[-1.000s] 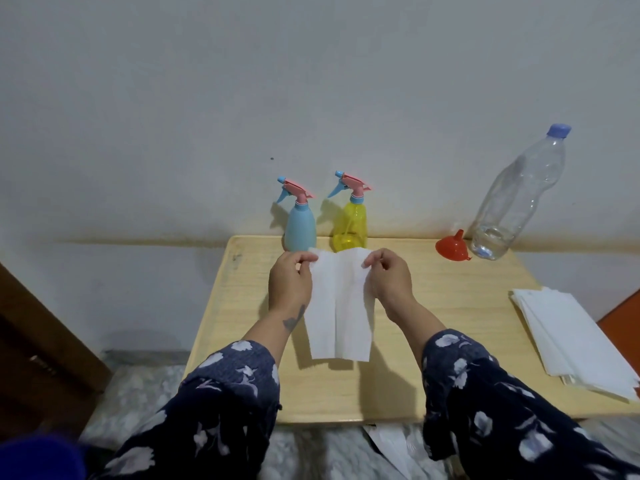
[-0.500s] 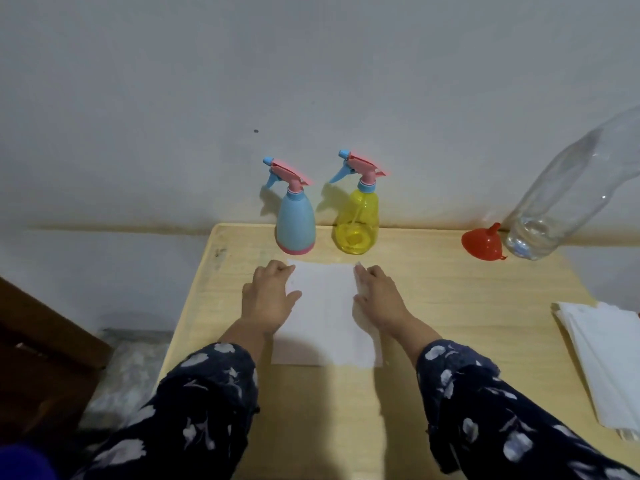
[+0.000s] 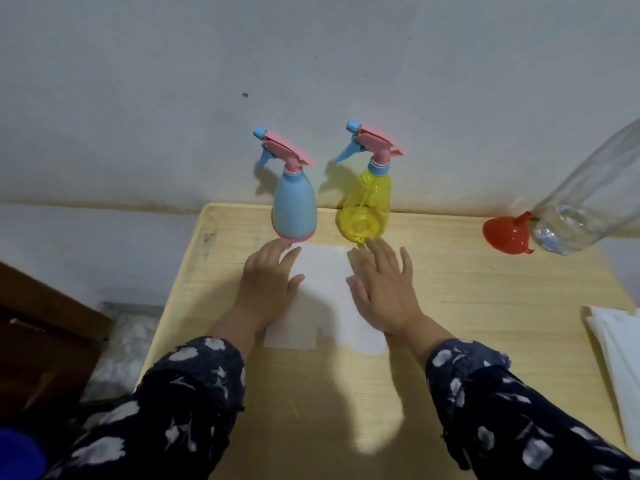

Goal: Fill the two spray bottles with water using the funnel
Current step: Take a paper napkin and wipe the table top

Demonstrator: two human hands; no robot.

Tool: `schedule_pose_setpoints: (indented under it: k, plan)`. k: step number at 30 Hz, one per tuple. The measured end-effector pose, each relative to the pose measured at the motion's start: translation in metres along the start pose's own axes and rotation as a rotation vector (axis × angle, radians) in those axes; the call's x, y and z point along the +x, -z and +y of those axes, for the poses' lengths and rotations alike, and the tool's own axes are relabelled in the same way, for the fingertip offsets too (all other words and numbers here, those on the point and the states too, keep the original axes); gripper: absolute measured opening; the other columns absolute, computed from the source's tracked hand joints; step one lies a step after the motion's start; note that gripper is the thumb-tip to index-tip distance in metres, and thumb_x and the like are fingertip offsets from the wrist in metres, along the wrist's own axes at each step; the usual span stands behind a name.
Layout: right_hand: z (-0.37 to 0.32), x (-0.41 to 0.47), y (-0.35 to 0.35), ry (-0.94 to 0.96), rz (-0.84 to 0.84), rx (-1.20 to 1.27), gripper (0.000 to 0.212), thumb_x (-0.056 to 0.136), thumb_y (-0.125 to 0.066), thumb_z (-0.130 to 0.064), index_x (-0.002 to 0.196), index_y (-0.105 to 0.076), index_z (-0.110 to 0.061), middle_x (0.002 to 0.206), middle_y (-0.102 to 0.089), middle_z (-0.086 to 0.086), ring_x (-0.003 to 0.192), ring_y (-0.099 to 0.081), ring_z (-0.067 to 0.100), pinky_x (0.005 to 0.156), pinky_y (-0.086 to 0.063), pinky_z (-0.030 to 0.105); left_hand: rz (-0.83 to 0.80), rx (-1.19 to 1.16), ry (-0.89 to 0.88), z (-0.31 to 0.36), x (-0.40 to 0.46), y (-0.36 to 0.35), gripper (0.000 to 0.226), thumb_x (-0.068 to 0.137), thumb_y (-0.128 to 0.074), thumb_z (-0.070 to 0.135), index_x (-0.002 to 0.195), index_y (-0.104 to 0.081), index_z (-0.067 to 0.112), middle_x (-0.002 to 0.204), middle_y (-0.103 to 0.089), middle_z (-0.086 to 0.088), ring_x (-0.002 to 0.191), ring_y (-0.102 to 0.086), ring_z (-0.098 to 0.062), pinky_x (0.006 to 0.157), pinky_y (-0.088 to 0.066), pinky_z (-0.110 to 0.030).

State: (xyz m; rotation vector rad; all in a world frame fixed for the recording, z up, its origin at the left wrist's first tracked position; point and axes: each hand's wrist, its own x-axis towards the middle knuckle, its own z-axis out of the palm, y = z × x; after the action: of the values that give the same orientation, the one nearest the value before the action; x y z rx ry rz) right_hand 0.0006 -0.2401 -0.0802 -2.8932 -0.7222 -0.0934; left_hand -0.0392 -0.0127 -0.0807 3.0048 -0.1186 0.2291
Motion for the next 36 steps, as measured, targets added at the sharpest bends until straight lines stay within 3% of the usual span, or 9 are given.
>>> schedule_pose_setpoints:
  k: [4,8,12,17,22,25,28,30,36]
  plan:
    - [-0.003,0.003,-0.005,0.175,-0.175,-0.015,0.071,0.091,-0.005,-0.062,0.151,-0.022,-0.026,0.161,-0.010,0.005,0.149,0.000,0.024,0.115,0.004,0.056,-0.275,-0.006,-0.129,0.003,0.000,-0.006,0.084,0.085,-0.012,0.067,0.152,-0.022,0.018,0.162,-0.014,0.001,0.149,-0.012,-0.017,0.118,-0.012,-0.049]
    - [-0.002,0.012,-0.012,0.132,-0.230,-0.052,0.079,0.083,0.007,-0.066,0.152,-0.003,-0.029,0.161,0.006,-0.003,0.148,0.011,0.018,0.114,0.009,0.057,-0.322,0.020,-0.140,-0.002,0.000,-0.009,0.088,0.084,-0.011,0.073,0.155,-0.001,0.022,0.163,0.006,0.006,0.149,0.006,-0.012,0.120,0.002,-0.046]
    - [-0.004,0.016,-0.013,0.141,-0.229,-0.080,0.076,0.086,0.009,-0.057,0.153,-0.002,-0.021,0.161,0.004,-0.004,0.148,0.008,0.017,0.114,0.008,0.057,-0.303,0.040,-0.145,-0.002,-0.001,-0.009,0.084,0.088,-0.011,0.071,0.155,-0.002,0.021,0.163,0.004,0.005,0.149,0.004,-0.013,0.120,0.000,-0.048]
    - [-0.006,-0.001,-0.011,0.164,-0.222,-0.023,0.085,0.082,0.017,-0.062,0.153,-0.005,-0.019,0.161,0.002,-0.005,0.149,0.006,0.017,0.114,0.008,0.056,-0.309,0.048,-0.140,0.003,-0.013,-0.009,0.089,0.083,-0.002,0.071,0.155,-0.005,0.019,0.163,0.002,0.005,0.149,0.003,-0.014,0.120,-0.002,-0.050]
    - [-0.014,-0.033,-0.009,0.189,-0.248,-0.017,0.080,0.085,0.004,-0.062,0.153,-0.003,-0.020,0.161,0.004,-0.006,0.148,0.007,0.014,0.117,0.009,0.054,-0.327,0.032,-0.196,0.004,-0.044,-0.001,0.083,0.086,0.001,0.064,0.155,-0.007,0.019,0.162,0.001,0.006,0.150,0.002,-0.014,0.119,-0.004,-0.050]
    - [-0.019,-0.051,-0.009,0.199,-0.239,-0.004,0.075,0.088,0.003,-0.056,0.153,-0.007,-0.020,0.161,-0.003,-0.005,0.149,0.002,0.015,0.117,0.006,0.052,-0.286,0.047,-0.226,0.003,-0.061,0.004,0.067,0.094,-0.010,0.044,0.151,-0.029,0.016,0.159,-0.022,0.001,0.147,-0.023,-0.021,0.114,-0.025,-0.055]
    - [-0.026,-0.066,-0.007,0.192,-0.236,-0.020,0.070,0.090,0.004,-0.049,0.153,-0.008,-0.019,0.161,-0.006,-0.004,0.149,-0.002,0.016,0.117,0.002,0.053,-0.232,0.083,-0.282,0.003,-0.074,0.006,0.052,0.096,-0.027,0.028,0.137,-0.053,0.011,0.145,-0.049,-0.004,0.130,-0.050,-0.027,0.093,-0.049,-0.058]
    - [-0.031,-0.076,-0.006,0.192,-0.237,-0.033,0.068,0.091,0.006,-0.045,0.153,-0.006,-0.020,0.161,-0.005,-0.004,0.149,-0.001,0.016,0.117,0.002,0.054,-0.201,0.099,-0.303,0.005,-0.085,0.008,0.050,0.094,-0.030,0.026,0.133,-0.058,0.012,0.141,-0.054,-0.003,0.125,-0.055,-0.027,0.088,-0.052,-0.056]
    - [-0.042,-0.107,-0.001,0.205,-0.230,-0.030,0.067,0.092,0.005,-0.042,0.153,-0.008,-0.019,0.161,-0.006,-0.004,0.149,-0.002,0.017,0.116,0.006,0.053,-0.153,0.114,-0.335,0.006,-0.119,0.003,0.050,0.099,-0.024,0.027,0.137,-0.053,0.015,0.144,-0.051,0.000,0.130,-0.051,-0.023,0.095,-0.048,-0.055]
